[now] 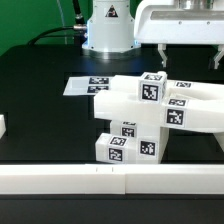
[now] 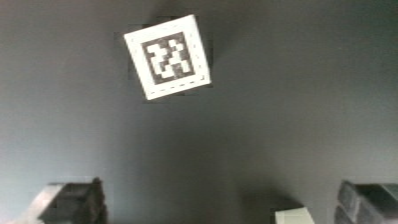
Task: Assemble chair
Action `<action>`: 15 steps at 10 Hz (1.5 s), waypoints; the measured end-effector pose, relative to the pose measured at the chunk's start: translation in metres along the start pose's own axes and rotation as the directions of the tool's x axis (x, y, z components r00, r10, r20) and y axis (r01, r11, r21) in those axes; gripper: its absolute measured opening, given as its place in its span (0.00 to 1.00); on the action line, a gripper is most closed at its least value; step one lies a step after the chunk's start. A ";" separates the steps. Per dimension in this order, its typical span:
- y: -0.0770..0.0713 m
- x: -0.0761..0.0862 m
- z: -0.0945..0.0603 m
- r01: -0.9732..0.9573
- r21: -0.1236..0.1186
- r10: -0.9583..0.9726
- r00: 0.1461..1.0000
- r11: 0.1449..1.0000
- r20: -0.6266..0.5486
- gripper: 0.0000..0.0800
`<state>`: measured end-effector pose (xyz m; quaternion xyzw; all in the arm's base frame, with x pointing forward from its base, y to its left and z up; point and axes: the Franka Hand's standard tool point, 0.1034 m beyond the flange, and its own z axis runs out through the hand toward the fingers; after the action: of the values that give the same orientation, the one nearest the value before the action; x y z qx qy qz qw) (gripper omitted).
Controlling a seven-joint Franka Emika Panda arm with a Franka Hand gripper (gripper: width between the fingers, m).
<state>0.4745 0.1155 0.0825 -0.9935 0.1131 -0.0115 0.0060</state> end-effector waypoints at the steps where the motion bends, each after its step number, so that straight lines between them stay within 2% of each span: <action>1: 0.000 0.000 0.000 0.003 -0.001 -0.003 1.000 1.000 0.000 0.81; 2: -0.001 -0.003 0.002 0.092 -0.016 -0.092 0.996 0.996 -0.005 0.81; 5: 0.000 -0.008 0.006 0.282 -0.018 -0.282 0.960 0.959 -0.002 0.81; 9: 0.001 -0.008 0.008 0.303 -0.020 -0.303 0.953 0.953 -0.006 0.81; 12: 0.012 -0.018 0.017 0.384 -0.029 -0.384 0.923 0.923 0.003 0.81; 15: 0.013 -0.018 0.019 0.383 -0.031 -0.383 0.924 0.923 -0.002 0.81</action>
Offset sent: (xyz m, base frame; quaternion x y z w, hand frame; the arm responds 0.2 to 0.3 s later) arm -0.0137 0.0065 -0.0041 -0.0148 -0.0074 -0.1629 0.9865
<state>0.4544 0.1066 0.0626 -0.9964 -0.0829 -0.0145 -0.0117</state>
